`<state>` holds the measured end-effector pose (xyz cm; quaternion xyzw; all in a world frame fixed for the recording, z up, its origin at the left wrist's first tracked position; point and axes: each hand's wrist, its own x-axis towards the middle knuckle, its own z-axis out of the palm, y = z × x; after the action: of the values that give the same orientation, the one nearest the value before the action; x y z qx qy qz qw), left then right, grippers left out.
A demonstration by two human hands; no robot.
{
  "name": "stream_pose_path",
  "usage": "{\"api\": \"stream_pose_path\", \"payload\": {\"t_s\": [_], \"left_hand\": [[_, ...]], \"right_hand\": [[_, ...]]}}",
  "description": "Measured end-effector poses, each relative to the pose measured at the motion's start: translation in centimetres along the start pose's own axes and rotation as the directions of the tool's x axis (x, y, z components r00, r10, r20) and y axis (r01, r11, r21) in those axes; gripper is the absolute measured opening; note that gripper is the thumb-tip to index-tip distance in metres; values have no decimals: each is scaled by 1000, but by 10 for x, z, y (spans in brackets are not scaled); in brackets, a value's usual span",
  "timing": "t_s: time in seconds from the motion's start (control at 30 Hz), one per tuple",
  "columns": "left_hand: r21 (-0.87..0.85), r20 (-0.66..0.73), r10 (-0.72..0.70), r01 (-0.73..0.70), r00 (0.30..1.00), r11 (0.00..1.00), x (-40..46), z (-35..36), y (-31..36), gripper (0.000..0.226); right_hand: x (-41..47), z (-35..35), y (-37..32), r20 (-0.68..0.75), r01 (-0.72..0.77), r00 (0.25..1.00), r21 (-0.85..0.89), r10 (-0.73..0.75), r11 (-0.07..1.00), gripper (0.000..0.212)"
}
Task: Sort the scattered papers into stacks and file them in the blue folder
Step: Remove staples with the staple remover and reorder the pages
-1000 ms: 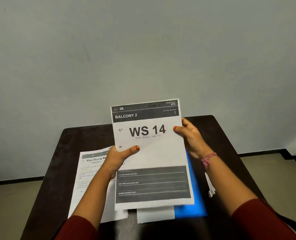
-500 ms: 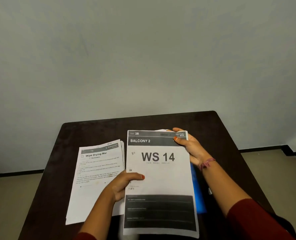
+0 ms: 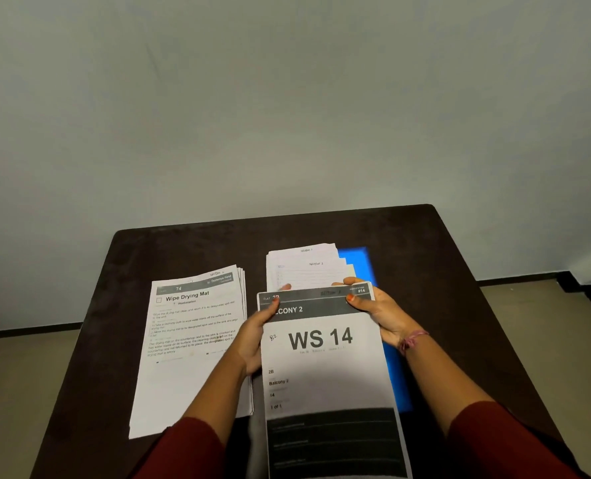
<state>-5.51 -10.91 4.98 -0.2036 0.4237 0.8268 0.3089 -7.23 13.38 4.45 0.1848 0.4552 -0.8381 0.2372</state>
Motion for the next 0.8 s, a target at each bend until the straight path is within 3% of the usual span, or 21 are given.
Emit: {"api": "stream_pose_path", "payload": {"t_s": [0.13, 0.2, 0.3, 0.53, 0.8], "left_hand": [[-87, -6, 79, -79, 997, 993, 11, 6, 7, 33], [-88, -58, 74, -79, 996, 993, 15, 7, 1, 27], [-41, -143, 51, -57, 988, 998, 21, 8, -7, 37], [17, -220, 28, -25, 975, 1000, 28, 11, -14, 41], [126, -250, 20, 12, 968, 992, 27, -8, -26, 24]], "right_hand": [[5, -6, 1, 19, -22, 1000, -4, 22, 1000, 58], [6, -8, 3, -18, -35, 999, -26, 34, 999, 47], [8, -11, 8, -82, -33, 996, -69, 27, 997, 33], [12, -23, 17, -131, -32, 991, -105, 18, 994, 22], [22, -38, 21, -169, -1, 985, -220, -37, 975, 18]]}}
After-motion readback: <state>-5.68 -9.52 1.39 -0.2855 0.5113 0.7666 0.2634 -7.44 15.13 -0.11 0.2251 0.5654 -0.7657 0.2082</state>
